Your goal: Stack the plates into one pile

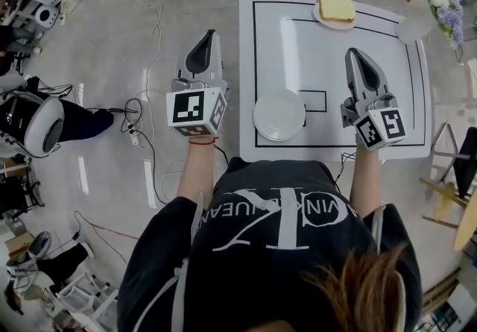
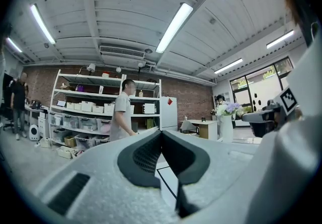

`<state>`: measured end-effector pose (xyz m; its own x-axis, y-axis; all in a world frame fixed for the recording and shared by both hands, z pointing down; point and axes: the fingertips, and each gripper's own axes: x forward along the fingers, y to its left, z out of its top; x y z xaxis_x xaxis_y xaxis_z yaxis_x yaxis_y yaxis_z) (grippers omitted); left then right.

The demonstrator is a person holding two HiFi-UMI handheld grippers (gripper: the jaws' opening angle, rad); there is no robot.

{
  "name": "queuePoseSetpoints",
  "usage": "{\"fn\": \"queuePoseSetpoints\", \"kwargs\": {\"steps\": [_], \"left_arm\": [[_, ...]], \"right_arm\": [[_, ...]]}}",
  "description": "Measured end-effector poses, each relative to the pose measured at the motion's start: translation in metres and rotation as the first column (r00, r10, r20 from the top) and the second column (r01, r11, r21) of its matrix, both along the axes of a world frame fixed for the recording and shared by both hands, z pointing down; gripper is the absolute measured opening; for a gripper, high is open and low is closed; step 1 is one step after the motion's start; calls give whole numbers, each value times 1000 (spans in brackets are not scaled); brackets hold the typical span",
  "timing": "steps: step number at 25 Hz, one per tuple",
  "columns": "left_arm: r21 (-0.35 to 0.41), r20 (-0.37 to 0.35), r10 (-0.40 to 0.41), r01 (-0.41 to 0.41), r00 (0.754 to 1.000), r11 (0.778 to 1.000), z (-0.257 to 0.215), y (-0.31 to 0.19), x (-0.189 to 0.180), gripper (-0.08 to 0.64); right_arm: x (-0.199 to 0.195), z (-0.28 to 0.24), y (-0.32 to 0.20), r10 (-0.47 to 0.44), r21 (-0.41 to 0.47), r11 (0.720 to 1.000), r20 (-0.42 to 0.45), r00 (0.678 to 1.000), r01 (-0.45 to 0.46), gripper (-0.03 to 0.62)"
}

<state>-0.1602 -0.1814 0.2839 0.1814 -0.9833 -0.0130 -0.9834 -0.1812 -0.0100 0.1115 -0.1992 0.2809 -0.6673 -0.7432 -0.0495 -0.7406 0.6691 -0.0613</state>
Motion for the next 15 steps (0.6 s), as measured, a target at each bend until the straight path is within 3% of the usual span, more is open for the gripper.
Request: {"fn": "queuePoseSetpoints", "kwargs": {"steps": [15], "left_arm": [[-23,2,11,-11,1000,1000,6,-2,3,9]], "right_arm": [[4,9,1,10,-25,1000,5,1000,-10,0]]}}
